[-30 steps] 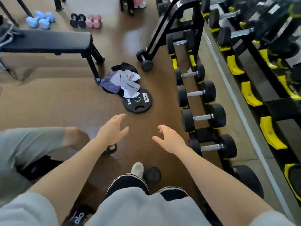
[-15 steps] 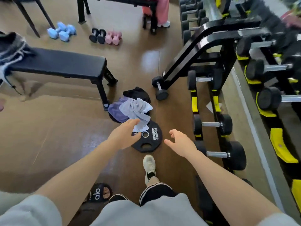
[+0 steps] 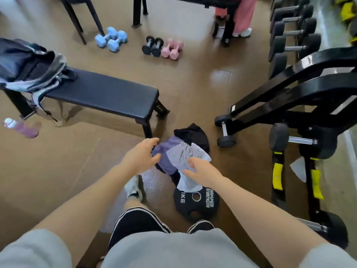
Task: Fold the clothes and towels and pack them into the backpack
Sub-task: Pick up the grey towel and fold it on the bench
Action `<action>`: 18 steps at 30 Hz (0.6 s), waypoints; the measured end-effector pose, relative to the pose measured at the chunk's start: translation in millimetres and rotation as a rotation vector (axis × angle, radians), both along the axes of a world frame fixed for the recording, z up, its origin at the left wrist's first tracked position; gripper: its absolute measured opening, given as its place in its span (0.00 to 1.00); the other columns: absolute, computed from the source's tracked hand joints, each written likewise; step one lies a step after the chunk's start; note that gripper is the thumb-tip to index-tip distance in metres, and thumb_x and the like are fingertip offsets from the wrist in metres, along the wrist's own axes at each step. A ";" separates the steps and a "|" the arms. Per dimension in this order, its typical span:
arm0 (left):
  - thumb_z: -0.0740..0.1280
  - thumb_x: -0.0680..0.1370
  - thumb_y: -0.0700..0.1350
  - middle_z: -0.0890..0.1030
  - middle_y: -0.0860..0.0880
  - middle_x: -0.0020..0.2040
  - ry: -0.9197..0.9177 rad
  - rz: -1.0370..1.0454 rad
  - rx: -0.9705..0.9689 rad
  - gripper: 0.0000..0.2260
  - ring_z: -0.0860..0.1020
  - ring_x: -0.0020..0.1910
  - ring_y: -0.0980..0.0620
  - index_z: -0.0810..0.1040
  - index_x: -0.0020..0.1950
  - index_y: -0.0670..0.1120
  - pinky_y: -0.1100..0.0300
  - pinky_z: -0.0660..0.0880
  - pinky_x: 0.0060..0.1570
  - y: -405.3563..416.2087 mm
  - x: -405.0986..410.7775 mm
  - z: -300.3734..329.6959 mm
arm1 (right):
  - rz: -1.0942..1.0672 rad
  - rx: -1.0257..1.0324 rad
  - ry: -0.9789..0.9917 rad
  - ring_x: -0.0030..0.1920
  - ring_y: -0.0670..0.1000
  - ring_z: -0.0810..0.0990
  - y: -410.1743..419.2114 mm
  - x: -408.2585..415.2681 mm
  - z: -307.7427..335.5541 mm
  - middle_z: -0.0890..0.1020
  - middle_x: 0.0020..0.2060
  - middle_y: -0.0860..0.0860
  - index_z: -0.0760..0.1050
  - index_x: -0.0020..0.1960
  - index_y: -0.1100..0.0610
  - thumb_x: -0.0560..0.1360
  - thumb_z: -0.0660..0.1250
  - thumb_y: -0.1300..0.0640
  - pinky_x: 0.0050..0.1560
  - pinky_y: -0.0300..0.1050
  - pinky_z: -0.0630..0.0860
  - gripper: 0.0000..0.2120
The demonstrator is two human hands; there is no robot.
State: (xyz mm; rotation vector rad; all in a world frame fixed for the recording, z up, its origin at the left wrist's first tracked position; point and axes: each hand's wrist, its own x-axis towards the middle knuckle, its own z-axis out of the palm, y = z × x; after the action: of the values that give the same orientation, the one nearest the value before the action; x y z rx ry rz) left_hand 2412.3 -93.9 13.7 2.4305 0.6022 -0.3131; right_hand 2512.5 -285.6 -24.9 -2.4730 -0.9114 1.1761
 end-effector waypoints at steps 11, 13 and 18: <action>0.64 0.76 0.47 0.69 0.46 0.70 0.220 -0.380 -0.049 0.26 0.70 0.66 0.48 0.62 0.72 0.44 0.53 0.67 0.65 224.0 161.8 -66.0 | -0.426 -0.042 0.211 0.61 0.56 0.74 210.0 65.6 -77.0 0.74 0.63 0.55 0.66 0.68 0.59 0.77 0.62 0.46 0.56 0.47 0.70 0.25; 0.63 0.76 0.47 0.69 0.46 0.70 0.233 -0.470 -0.048 0.25 0.71 0.65 0.48 0.62 0.72 0.44 0.54 0.69 0.64 233.0 193.3 -76.9 | -0.545 -0.032 0.229 0.59 0.56 0.74 222.3 79.6 -86.1 0.75 0.61 0.56 0.68 0.66 0.60 0.77 0.62 0.46 0.53 0.46 0.70 0.23; 0.63 0.77 0.45 0.71 0.45 0.67 0.272 -0.598 -0.127 0.23 0.72 0.62 0.46 0.64 0.70 0.42 0.56 0.69 0.60 208.9 261.3 -141.3 | -0.853 -0.067 0.253 0.62 0.58 0.73 207.6 118.1 -148.1 0.74 0.63 0.57 0.67 0.67 0.60 0.78 0.60 0.48 0.61 0.55 0.71 0.22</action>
State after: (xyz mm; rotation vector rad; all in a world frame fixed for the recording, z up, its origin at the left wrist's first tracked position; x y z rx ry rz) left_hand 2673.6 115.0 -127.6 2.4103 -0.0565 -0.9049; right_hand 2630.6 -78.0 -173.0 -2.2662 0.2581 1.1352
